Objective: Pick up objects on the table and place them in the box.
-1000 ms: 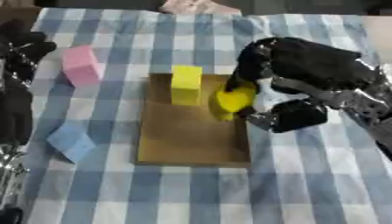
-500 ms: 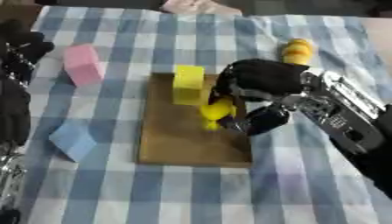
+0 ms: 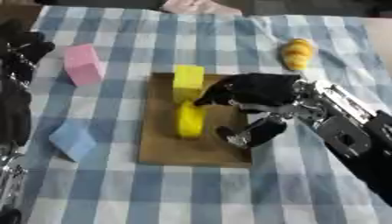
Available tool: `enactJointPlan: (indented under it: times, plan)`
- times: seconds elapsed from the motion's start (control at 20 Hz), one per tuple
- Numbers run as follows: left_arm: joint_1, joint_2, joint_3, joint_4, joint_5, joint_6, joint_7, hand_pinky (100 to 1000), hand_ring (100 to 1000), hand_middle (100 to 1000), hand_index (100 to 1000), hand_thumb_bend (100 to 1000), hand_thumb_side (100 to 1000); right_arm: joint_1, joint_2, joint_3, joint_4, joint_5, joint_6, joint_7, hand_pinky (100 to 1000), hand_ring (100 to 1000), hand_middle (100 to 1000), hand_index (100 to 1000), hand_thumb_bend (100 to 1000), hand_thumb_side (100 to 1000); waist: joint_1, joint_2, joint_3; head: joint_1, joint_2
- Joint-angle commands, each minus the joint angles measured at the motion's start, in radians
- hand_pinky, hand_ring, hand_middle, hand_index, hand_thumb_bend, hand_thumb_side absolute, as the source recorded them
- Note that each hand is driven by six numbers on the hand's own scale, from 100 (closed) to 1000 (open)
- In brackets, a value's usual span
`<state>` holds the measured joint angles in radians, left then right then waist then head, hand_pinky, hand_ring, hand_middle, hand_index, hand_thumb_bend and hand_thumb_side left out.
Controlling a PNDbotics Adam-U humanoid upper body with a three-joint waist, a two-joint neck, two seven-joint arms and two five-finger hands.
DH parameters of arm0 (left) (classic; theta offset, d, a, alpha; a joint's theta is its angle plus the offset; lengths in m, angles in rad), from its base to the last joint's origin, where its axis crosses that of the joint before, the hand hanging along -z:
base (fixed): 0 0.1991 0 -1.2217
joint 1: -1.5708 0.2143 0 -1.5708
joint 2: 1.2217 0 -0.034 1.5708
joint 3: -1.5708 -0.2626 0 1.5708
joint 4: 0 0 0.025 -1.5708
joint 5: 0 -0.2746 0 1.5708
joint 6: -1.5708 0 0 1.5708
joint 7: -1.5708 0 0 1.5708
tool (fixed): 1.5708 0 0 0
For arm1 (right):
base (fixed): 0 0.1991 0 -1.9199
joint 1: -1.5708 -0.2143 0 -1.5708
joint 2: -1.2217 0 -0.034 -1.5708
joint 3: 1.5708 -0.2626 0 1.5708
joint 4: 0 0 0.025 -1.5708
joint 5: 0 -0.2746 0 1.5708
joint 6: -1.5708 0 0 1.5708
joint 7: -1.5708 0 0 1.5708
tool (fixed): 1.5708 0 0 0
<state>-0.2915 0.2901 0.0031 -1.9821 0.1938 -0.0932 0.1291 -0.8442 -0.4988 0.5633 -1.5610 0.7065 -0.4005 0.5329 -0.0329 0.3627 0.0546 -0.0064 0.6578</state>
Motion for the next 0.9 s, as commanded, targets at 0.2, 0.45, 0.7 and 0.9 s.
enactJointPlan:
  times: [0.2,0.45,0.7,0.9]
  plan:
    - [-0.011,0.009,0.001,-0.018,0.005,0.0,-0.003,922,734,672,856,107,749,-0.011,-0.024,-0.03,-0.039,-0.018,-0.004,0.001,953,962,882,1000,100,311,0.003,-0.023,-0.006,0.006,-0.009]
    - [-0.01,0.009,0.001,-0.018,0.004,0.0,-0.005,922,734,673,856,106,748,-0.001,-0.039,-0.045,-0.069,-0.033,0.011,-0.016,924,931,857,1000,100,229,0.005,-0.026,-0.009,0.009,-0.011]
    - [-0.007,0.01,0.005,-0.018,0.002,-0.001,-0.002,922,735,673,855,106,748,0.034,-0.108,-0.114,-0.131,-0.07,0.072,-0.067,886,869,804,972,100,212,0.005,-0.027,-0.018,0.015,-0.017]
    - [-0.005,0.013,0.008,-0.018,-0.001,-0.002,0.001,922,735,673,855,103,749,0.058,-0.186,-0.211,-0.145,-0.116,0.122,-0.114,889,879,826,976,100,209,0.008,-0.023,-0.023,0.02,-0.021]
